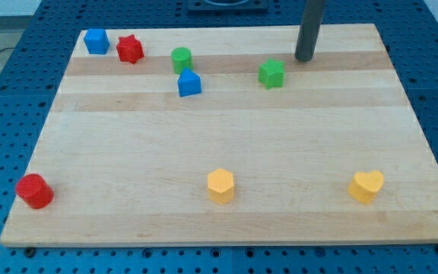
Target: Move the red star to the top center
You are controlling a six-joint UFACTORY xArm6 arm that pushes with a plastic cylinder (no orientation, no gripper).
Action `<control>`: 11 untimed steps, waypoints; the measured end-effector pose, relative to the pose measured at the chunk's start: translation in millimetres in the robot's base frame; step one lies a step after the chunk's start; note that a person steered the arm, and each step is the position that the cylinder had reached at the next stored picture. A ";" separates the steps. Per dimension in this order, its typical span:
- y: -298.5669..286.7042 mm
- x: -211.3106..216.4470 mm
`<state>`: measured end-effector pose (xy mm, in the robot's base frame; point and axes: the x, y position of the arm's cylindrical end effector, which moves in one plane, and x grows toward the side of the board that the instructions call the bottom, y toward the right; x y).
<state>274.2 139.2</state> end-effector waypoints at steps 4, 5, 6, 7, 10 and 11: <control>-160.1 119.2; -259.9 134.0; -359.8 95.7; -409.6 41.9; -364.3 -13.7; -317.5 -28.0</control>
<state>246.2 -178.3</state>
